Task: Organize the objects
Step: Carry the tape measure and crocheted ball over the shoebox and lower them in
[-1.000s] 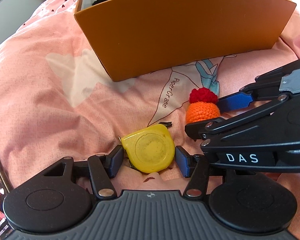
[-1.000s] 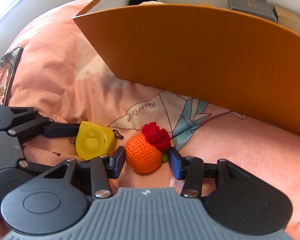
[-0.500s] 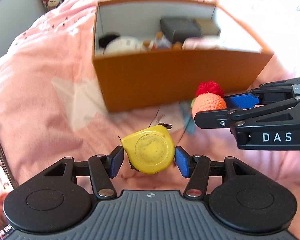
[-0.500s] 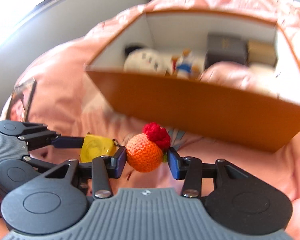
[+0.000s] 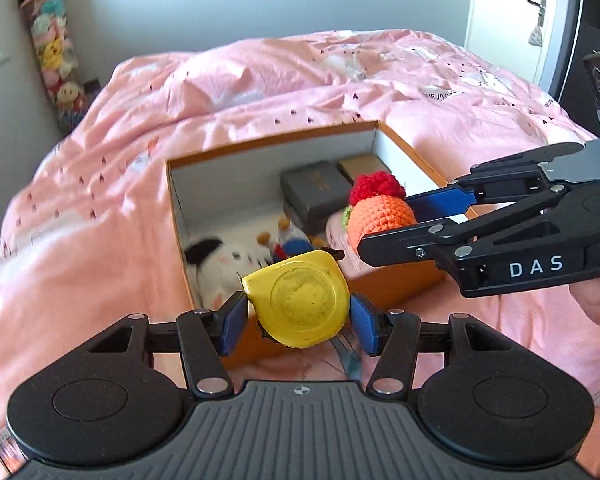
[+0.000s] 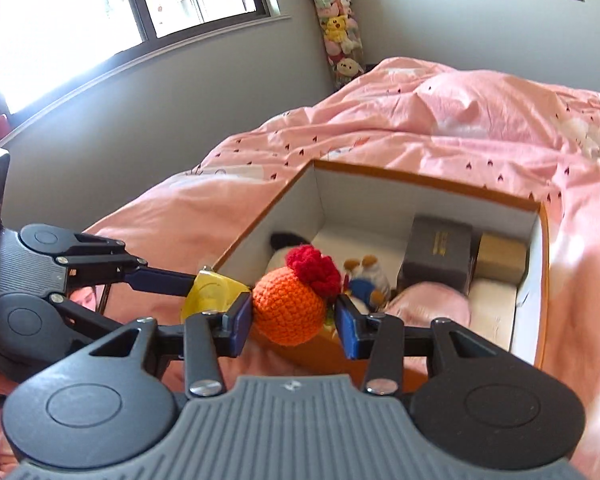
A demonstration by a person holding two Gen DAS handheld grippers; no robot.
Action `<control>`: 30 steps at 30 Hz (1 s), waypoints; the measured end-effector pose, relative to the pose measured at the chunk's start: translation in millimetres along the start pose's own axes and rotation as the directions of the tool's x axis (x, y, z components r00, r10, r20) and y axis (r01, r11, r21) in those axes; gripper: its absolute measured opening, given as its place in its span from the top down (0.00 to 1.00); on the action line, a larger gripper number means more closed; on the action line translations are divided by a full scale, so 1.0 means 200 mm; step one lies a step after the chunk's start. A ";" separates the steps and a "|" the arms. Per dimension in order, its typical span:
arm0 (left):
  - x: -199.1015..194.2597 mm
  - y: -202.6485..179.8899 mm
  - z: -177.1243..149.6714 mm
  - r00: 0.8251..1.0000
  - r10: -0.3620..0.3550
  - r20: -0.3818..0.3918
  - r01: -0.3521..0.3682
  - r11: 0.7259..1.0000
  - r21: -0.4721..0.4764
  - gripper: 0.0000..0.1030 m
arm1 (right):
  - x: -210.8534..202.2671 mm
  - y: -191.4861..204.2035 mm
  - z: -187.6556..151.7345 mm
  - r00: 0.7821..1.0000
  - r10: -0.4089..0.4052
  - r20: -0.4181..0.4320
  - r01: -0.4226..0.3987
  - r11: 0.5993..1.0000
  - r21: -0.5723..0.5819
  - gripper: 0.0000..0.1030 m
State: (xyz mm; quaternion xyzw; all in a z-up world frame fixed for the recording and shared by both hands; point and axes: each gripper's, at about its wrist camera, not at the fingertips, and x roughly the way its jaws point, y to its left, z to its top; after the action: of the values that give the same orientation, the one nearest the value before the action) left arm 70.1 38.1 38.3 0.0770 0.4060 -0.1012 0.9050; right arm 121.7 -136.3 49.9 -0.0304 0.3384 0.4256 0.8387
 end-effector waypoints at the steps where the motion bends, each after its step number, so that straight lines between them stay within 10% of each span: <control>1: 0.02 0.02 0.03 1.000 0.001 0.000 -0.001 1.000 0.017 0.38 | 0.01 -0.01 0.02 1.000 -0.006 0.004 0.006 1.000 -0.007 0.55; 16: 0.40 0.09 0.33 0.989 0.117 -0.086 -0.065 0.889 0.452 0.38 | 0.40 -0.11 0.25 0.994 -0.076 -0.080 0.060 0.982 -0.181 0.55; 30: 0.60 0.14 0.35 0.977 0.166 -0.134 -0.056 0.806 0.589 0.38 | 0.66 -0.17 0.32 0.983 -0.129 -0.131 0.080 0.940 -0.332 0.55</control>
State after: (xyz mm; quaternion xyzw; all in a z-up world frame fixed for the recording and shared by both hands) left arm 205.4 35.2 -4.1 0.3823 0.4301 -0.1598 0.8021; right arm 234.5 -45.0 13.3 -0.2185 0.3238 0.4269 0.8156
